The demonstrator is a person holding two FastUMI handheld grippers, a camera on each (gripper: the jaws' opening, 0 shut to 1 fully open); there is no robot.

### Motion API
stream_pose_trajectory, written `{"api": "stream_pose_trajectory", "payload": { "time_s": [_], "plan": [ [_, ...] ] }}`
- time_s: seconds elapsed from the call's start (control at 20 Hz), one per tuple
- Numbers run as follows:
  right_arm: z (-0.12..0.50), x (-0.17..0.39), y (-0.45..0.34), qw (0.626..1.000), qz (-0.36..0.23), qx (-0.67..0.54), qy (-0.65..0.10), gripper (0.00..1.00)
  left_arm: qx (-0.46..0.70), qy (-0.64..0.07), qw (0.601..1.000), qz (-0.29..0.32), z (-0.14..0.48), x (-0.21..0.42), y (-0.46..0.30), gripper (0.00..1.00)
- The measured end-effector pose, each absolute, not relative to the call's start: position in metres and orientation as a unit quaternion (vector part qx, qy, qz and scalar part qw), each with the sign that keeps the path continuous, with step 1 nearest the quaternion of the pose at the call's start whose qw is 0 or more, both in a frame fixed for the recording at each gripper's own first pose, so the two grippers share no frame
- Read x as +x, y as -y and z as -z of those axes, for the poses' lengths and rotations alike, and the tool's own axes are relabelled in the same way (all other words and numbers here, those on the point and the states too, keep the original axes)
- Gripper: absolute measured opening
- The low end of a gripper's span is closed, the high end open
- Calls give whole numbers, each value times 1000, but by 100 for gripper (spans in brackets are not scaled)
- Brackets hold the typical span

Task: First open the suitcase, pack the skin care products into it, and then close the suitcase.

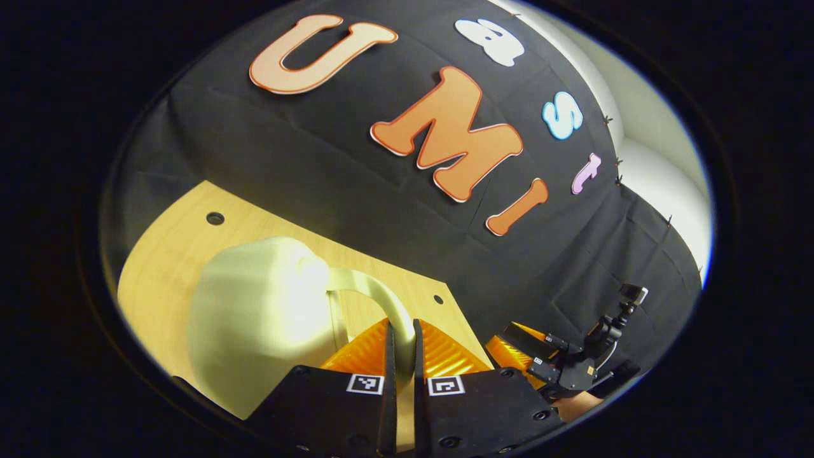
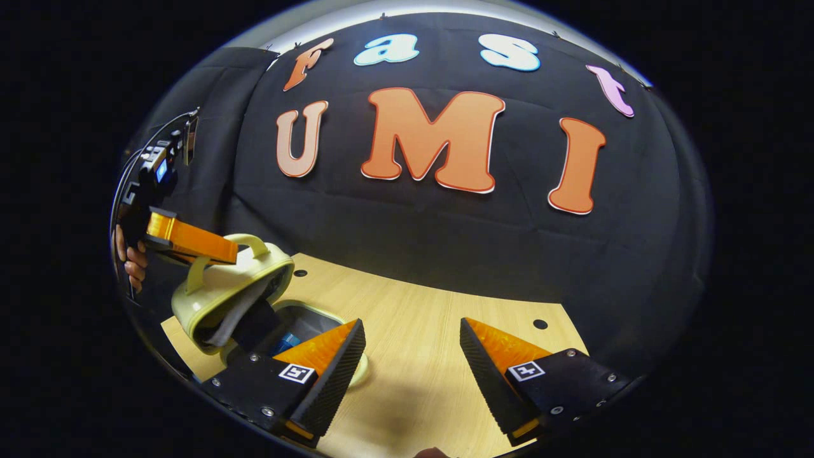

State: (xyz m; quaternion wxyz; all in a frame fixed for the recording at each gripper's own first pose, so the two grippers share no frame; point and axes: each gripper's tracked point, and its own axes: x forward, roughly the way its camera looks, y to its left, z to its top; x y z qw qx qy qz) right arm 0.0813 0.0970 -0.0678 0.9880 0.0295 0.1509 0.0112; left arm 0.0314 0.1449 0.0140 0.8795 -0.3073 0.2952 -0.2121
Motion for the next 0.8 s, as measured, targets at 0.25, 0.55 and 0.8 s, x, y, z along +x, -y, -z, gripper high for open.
{"api": "stream_pose_trajectory", "payload": {
  "time_s": [0.25, 0.55, 0.8],
  "plan": [
    [87, 63, -71, 986, -7, 33, -164, 95, -309, -331, 866, 213, 20, 34, -95, 11],
    [100, 44, -47, 984, -7, 46, -169, 95, -292, -381, 855, 197, 63, 38, -46, 11],
    [116, 28, -25, 982, -5, 42, -183, 95, -244, -421, 857, 174, 103, 39, -8, 11]
  ]
}}
